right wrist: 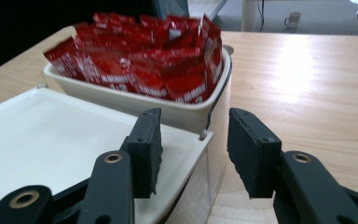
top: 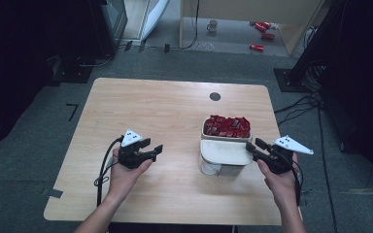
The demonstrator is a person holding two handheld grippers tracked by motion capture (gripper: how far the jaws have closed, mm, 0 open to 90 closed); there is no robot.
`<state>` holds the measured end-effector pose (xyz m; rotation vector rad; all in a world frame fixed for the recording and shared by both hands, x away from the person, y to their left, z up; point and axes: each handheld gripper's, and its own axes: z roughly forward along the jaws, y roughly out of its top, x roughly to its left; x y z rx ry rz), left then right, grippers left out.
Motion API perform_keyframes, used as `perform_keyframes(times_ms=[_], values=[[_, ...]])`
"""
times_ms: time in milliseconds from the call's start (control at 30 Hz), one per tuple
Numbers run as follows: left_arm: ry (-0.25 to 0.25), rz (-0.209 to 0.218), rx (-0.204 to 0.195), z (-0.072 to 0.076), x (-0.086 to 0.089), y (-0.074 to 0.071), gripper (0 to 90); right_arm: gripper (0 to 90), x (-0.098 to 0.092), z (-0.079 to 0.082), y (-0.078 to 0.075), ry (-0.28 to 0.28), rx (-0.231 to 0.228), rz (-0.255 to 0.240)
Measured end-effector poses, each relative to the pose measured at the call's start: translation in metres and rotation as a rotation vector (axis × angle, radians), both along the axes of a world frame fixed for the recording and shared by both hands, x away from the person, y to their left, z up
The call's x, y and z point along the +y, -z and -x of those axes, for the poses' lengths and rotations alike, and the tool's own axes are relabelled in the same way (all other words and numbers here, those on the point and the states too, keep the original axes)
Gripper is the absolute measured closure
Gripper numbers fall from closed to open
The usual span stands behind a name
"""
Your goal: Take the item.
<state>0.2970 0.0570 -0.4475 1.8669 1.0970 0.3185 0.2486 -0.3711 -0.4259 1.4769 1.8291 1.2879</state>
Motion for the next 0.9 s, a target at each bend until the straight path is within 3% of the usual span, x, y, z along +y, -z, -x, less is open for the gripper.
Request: perform_keyframes(times_ms=[333, 533, 800, 900], values=[[0.001, 0.006, -0.014, 0.001, -0.002, 0.000, 41.7, 54.4, 0.004, 0.001, 0.004, 0.006, -0.013, 0.015], [0.010, 0.009, -0.024, 0.001, -0.007, -0.002, 41.2, 59.7, 0.007, 0.001, -0.001, 0.026, -0.039, 0.015], [0.010, -0.017, -0.022, 0.001, -0.005, 0.002, 39.9, 62.7, 0.013, -0.002, -0.010, 0.032, -0.069, -0.002], [0.003, -0.030, -0.019, 0.001, -0.002, 0.006, 37.6, 62.7, 0.019, -0.006, -0.013, 0.036, -0.071, 0.019]])
